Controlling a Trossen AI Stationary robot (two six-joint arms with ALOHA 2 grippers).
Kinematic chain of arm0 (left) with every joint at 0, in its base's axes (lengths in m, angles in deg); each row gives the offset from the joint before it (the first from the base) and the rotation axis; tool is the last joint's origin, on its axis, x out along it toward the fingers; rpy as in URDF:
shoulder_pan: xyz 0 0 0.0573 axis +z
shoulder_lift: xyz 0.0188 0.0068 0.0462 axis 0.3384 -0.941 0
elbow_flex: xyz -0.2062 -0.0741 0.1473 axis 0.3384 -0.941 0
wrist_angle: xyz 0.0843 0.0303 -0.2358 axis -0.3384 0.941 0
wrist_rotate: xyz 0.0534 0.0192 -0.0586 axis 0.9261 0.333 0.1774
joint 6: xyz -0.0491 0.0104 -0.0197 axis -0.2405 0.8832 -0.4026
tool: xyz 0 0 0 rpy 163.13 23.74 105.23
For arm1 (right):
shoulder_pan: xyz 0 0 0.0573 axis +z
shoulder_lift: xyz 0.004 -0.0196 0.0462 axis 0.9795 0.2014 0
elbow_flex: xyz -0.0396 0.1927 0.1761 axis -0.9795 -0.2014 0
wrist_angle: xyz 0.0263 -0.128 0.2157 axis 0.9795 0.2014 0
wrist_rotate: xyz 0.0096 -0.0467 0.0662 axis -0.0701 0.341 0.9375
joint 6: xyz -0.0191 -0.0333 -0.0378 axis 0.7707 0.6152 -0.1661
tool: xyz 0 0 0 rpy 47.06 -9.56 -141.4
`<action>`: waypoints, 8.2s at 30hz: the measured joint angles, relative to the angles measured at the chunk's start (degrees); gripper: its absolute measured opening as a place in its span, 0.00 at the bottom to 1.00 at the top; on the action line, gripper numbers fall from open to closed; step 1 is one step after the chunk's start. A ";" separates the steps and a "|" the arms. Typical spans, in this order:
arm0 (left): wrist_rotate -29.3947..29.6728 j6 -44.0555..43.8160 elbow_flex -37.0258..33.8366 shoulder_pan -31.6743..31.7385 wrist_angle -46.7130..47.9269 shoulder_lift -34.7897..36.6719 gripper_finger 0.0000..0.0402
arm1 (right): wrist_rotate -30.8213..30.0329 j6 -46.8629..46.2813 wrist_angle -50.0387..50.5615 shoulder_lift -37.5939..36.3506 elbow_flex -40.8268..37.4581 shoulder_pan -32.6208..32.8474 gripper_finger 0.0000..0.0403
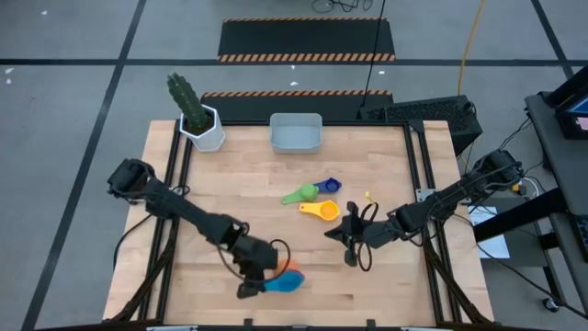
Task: Nest measuring cups in basket
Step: Adjust the stacked measuring cups to the correct position, then stack the yellow measuring cups on top of the light blue measuring cup
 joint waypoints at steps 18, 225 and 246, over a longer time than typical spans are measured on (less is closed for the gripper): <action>-29.03 -0.19 -18.69 19.66 -20.13 -0.06 0.11 | 1.66 3.37 5.41 0.00 0.01 0.02 0.00; 62.93 8.96 -20.59 -3.93 1.96 23.19 0.64 | 21.59 13.15 37.99 27.38 28.42 -22.07 0.35; 61.93 8.89 -20.63 -3.89 1.31 23.21 0.64 | 20.27 6.72 31.76 21.87 28.51 -19.36 0.35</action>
